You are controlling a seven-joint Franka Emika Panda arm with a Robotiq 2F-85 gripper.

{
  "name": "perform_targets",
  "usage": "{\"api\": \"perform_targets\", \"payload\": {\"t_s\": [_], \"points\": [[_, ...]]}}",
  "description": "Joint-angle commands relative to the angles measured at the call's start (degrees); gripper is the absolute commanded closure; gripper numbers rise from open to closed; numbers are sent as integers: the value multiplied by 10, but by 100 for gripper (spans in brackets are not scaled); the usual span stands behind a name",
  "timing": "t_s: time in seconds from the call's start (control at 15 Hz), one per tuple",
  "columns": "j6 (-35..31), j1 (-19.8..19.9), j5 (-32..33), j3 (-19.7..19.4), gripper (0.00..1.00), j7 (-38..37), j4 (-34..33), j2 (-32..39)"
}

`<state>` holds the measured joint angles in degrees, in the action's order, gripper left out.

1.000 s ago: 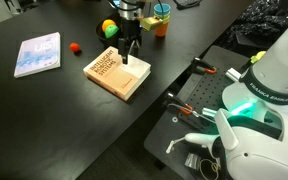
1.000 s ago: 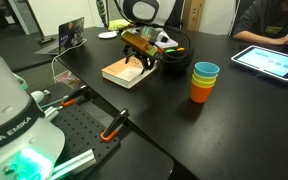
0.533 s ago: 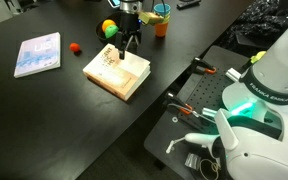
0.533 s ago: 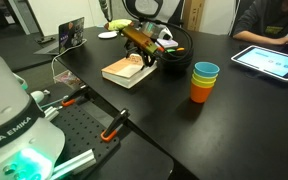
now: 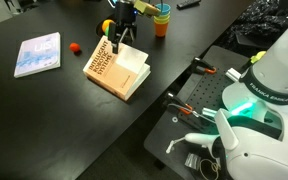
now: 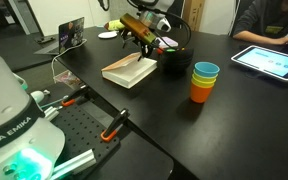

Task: Open the orange book then flip the pages once.

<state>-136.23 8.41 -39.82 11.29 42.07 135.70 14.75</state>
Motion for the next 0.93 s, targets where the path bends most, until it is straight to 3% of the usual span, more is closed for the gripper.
{"api": "perform_targets", "payload": {"t_s": [0.0, 0.53, 0.87], "points": [[38, -26, -10, -8, 0, 7, -5, -26], [53, -85, 14, -1, 0, -1, -16, -39], [49, -117, 65, 3, 0, -11, -37, -52]]}}
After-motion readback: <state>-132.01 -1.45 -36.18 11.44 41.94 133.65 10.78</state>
